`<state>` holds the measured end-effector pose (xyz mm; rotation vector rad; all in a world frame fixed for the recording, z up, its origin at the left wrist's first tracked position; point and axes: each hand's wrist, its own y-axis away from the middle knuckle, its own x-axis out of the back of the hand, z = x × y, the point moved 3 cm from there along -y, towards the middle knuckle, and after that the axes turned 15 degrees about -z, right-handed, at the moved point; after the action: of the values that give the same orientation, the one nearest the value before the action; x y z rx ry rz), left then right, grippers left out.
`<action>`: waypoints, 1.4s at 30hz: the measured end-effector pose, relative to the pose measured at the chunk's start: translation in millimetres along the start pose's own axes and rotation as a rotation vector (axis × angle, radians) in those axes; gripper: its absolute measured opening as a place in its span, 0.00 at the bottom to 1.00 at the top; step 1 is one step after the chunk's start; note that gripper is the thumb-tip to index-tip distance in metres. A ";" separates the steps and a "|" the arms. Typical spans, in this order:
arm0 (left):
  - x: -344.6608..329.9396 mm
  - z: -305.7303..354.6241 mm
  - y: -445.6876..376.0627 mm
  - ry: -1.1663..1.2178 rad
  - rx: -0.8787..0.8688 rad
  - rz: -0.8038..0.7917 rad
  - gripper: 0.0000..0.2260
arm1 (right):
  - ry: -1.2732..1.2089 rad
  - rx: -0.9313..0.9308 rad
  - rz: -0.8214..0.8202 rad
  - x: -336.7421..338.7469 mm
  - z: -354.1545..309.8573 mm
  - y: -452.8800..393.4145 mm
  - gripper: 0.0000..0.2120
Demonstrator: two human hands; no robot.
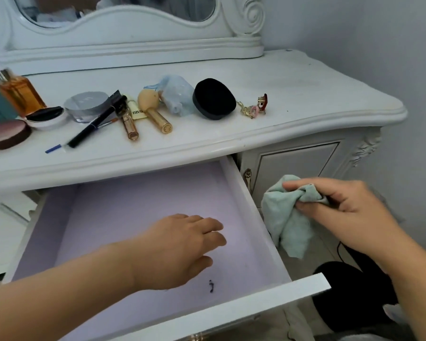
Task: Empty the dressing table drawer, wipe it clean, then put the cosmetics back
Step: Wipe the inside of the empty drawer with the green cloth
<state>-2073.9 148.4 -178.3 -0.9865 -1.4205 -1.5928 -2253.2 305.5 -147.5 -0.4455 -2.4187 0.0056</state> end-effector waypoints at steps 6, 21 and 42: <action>-12.5 -19.4 32.5 0.026 0.054 0.009 0.15 | 0.118 0.205 -0.196 -22.0 -53.6 -37.8 0.19; -72.3 -48.0 84.4 0.245 0.329 -0.347 0.19 | 0.814 -0.047 -1.190 -128.8 -6.5 -61.1 0.15; -84.3 -70.8 123.3 0.465 0.526 -0.434 0.16 | 0.628 0.413 -1.416 -240.2 -54.3 -85.2 0.39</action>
<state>-1931.1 72.0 -211.6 0.0060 -1.6483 -1.4840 -2073.9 142.9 -244.1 1.2690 -1.5746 -0.2087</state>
